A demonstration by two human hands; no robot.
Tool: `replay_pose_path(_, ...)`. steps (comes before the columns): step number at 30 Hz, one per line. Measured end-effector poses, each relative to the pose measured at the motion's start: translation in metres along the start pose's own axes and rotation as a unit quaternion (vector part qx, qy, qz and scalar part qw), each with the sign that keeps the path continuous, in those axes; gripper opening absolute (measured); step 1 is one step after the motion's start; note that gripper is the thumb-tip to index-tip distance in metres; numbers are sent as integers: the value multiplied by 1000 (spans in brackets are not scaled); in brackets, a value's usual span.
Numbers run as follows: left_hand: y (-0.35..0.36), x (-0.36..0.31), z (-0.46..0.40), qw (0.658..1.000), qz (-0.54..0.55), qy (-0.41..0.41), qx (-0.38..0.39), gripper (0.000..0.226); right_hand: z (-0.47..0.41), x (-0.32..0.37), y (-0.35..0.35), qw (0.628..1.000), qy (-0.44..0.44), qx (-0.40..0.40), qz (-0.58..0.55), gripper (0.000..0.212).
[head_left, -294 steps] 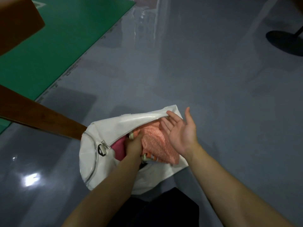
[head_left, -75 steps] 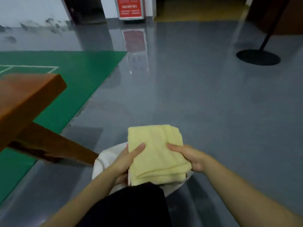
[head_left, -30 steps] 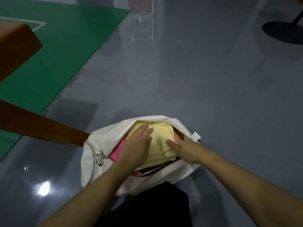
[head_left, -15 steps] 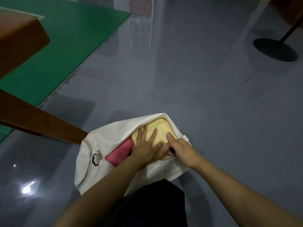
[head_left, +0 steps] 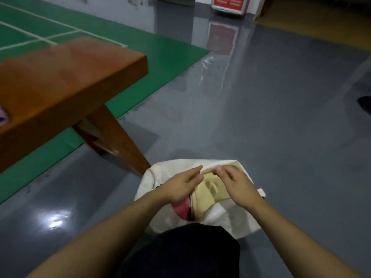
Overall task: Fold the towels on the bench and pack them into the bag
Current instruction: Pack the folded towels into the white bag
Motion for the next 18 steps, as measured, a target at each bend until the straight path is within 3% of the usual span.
replay_pose_path(2,-29,-17,21,998,-42,24,-28,60,3,27,0,998,-39,-20,42,32)
replay_pose_path(5,-81,-41,58,988,-136,54,-56,64,11,78,11,988,-99,-17,119,45)
replay_pose_path(11,-197,-95,141,960,-229,51,-151,65,42,219,37,955,-224,-25,192,46)
replay_pose_path(15,-270,-155,212,924,-272,71,-261,61,73,317,65,943,-292,-18,156,58)
replay_pose_path(18,-329,-177,276,873,-301,49,-380,58,92,368,112,945,-293,47,137,56)
Point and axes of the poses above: each hand's wrist, its own z-axis away from the middle knuckle, its own y-axis out of the palm, x = y × z, the point moved 9 cm from there along -z, towards the middle knuckle, and after that the axes turned 13 degrees about y, right-handed, at the moved point
